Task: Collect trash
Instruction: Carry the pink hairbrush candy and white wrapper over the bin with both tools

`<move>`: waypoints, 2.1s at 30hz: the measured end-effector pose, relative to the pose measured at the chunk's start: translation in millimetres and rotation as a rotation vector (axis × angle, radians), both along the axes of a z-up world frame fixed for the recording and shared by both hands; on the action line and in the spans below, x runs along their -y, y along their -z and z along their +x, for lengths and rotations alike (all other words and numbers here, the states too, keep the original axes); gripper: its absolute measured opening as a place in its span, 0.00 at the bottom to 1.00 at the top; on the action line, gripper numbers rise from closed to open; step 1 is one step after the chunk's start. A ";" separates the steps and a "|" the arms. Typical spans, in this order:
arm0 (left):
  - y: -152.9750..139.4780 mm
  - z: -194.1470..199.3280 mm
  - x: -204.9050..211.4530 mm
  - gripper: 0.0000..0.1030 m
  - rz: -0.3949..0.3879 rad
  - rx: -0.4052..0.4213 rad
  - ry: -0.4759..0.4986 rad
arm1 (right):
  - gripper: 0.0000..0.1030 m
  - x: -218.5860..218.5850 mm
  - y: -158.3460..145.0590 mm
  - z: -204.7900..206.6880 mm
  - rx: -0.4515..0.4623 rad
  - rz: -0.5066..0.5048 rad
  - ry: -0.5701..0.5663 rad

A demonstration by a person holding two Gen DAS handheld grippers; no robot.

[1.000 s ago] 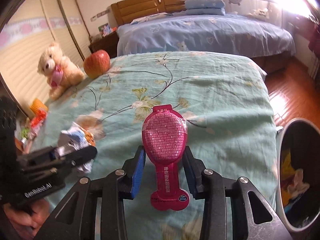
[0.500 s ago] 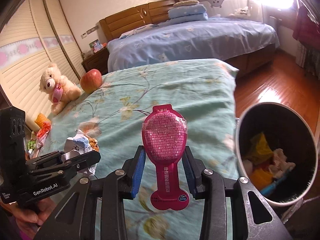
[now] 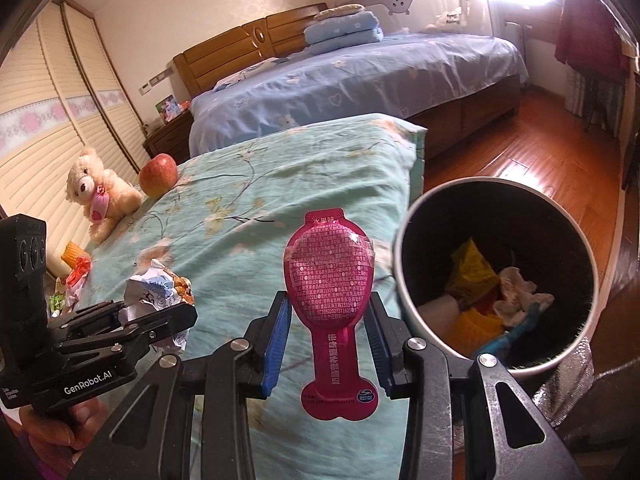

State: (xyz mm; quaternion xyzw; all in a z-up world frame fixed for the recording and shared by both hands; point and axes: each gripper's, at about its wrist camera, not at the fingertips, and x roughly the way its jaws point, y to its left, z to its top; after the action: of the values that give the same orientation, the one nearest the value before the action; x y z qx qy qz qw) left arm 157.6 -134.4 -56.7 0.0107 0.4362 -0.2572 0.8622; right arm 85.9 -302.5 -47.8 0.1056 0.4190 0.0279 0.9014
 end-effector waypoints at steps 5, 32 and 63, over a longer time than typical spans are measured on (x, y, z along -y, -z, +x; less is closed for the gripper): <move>-0.5 -2.8 16.0 0.34 0.017 0.006 0.032 | 0.37 11.4 -0.5 -7.8 0.004 -0.001 0.026; -6.9 -4.9 83.0 0.34 0.050 0.034 0.142 | 0.37 67.9 -6.2 -30.1 0.026 -0.005 0.149; -6.3 -0.1 127.1 0.34 0.079 0.041 0.186 | 0.37 99.5 -0.1 -22.4 0.009 -0.018 0.192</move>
State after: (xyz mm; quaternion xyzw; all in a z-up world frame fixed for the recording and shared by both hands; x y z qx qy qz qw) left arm 157.5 -261.5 -50.3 0.0907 0.4255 -0.3185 0.8422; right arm 63.5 -402.1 -47.7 0.1373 0.4029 -0.0620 0.9028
